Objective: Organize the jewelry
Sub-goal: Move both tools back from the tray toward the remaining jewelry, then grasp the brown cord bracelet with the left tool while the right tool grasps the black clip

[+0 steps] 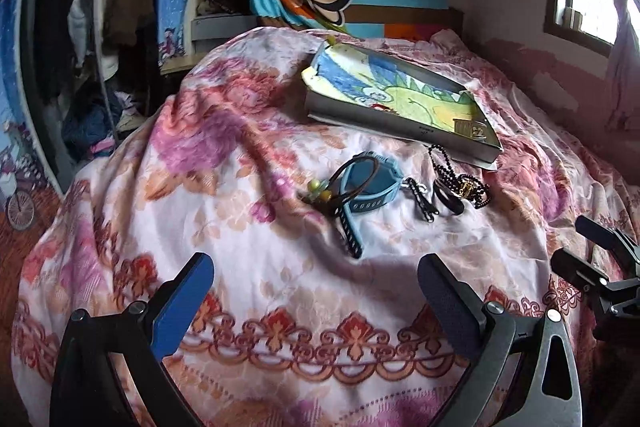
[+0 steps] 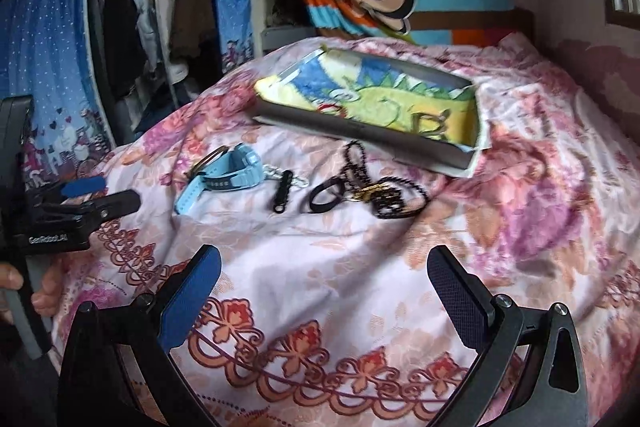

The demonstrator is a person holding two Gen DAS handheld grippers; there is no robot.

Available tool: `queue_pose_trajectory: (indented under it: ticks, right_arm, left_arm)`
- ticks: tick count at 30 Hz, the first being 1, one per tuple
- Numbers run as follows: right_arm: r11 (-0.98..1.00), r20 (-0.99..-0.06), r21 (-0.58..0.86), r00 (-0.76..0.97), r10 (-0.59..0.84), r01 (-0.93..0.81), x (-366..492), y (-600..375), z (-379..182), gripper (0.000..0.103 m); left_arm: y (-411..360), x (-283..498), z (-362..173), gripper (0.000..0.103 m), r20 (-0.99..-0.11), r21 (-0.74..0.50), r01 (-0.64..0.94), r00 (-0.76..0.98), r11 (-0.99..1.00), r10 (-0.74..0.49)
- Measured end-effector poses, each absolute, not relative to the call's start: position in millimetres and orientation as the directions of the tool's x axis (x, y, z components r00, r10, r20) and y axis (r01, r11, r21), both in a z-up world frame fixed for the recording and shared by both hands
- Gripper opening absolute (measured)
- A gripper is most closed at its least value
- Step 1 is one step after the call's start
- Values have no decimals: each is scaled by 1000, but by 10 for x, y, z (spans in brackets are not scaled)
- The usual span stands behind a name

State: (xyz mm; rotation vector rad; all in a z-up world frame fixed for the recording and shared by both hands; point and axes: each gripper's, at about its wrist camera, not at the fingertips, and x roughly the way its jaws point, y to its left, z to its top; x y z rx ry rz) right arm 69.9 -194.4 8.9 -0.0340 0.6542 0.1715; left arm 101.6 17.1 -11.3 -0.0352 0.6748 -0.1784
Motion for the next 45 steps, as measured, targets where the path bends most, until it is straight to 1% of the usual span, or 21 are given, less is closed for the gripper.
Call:
queue_pose_trajectory:
  ticks: [3, 5, 7, 8, 9, 10, 12, 13, 15, 17, 19, 21, 23, 25, 27, 28, 33, 35, 41, 43, 45]
  right_arm:
    - [976, -623, 27, 760, 186, -217, 803, -1921, 96, 101]
    - [968, -639, 33, 740, 211, -247, 880, -1903, 100, 98]
    - [958, -654, 62, 714, 250, -279, 978, -1903, 99, 92]
    - [954, -660, 75, 703, 266, -291, 1024, -1902, 94, 85]
    - [949, -669, 85, 689, 280, -303, 1084, -1895, 83, 79]
    - [943, -679, 96, 673, 295, -317, 1147, -1879, 67, 76]
    - [930, -693, 113, 643, 326, -349, 1258, -1832, 23, 65]
    - [925, -700, 116, 631, 335, -362, 1303, -1803, -2, 62]
    - [916, -714, 115, 609, 345, -384, 1404, -1735, -56, 49]
    - [908, -724, 112, 592, 354, -405, 1489, -1665, -102, 46]
    - [901, -733, 101, 581, 354, -421, 1560, -1597, -146, 45]
    - [896, -747, 86, 567, 348, -436, 1640, -1514, -199, 35]
    - [896, -758, 82, 557, 340, -436, 1699, -1485, -245, 34]
    - [898, -764, 91, 548, 340, -429, 1760, -1477, -292, 33]
    - [900, -770, 97, 542, 338, -424, 1811, -1469, -323, 27]
    - [901, -771, 99, 540, 339, -423, 1830, -1464, -336, 27]
    - [900, -772, 117, 532, 349, -421, 1914, -1429, -402, 27]
    - [903, -772, 124, 531, 349, -412, 1934, -1434, -428, 26]
    - [909, -759, 142, 546, 354, -392, 1920, -1500, -469, 14]
    - [909, -754, 145, 551, 357, -390, 1912, -1510, -477, 14]
    - [909, -748, 140, 560, 356, -391, 1895, -1512, -473, 14]
  left_arm:
    - [108, 1100, -69, 101, -605, -70, 191, 772, 979, -194]
    - [78, 1165, -54, 91, -601, -69, 218, 770, 973, -215]
    - [70, 1225, -59, 86, -610, -76, 232, 759, 970, -230]
    - [71, 1254, -64, 83, -614, -82, 234, 754, 969, -234]
    - [76, 1289, -74, 81, -620, -89, 236, 747, 968, -239]
    - [79, 1322, -81, 80, -625, -96, 237, 741, 967, -244]
    - [89, 1399, -105, 75, -634, -114, 240, 729, 964, -257]
    - [91, 1426, -116, 70, -637, -120, 243, 725, 963, -262]
    - [84, 1496, -133, 64, -643, -126, 250, 716, 960, -272]
    - [70, 1589, -153, 53, -649, -135, 264, 705, 955, -286]
    - [50, 1669, -178, 45, -656, -139, 276, 693, 951, -297]
    - [30, 1734, -201, 41, -663, -141, 286, 684, 948, -305]
    - [8, 1775, -215, 35, -666, -151, 301, 673, 942, -322]
    - [-13, 1809, -233, 33, -670, -151, 310, 666, 939, -328]
    - [-26, 1844, -252, 30, -675, -154, 314, 659, 937, -332]
    - [-34, 1860, -259, 28, -678, -155, 316, 655, 936, -333]
    - [-46, 1914, -258, 27, -680, -146, 312, 658, 939, -324]
    - [-42, 1935, -262, 22, -681, -144, 307, 659, 941, -320]
    - [15, 1968, -256, 11, -677, -169, 284, 663, 944, -321]
    - [35, 1959, -247, 8, -671, -176, 274, 669, 946, -319]
    - [55, 1958, -246, 6, -670, -178, 259, 675, 949, -310]
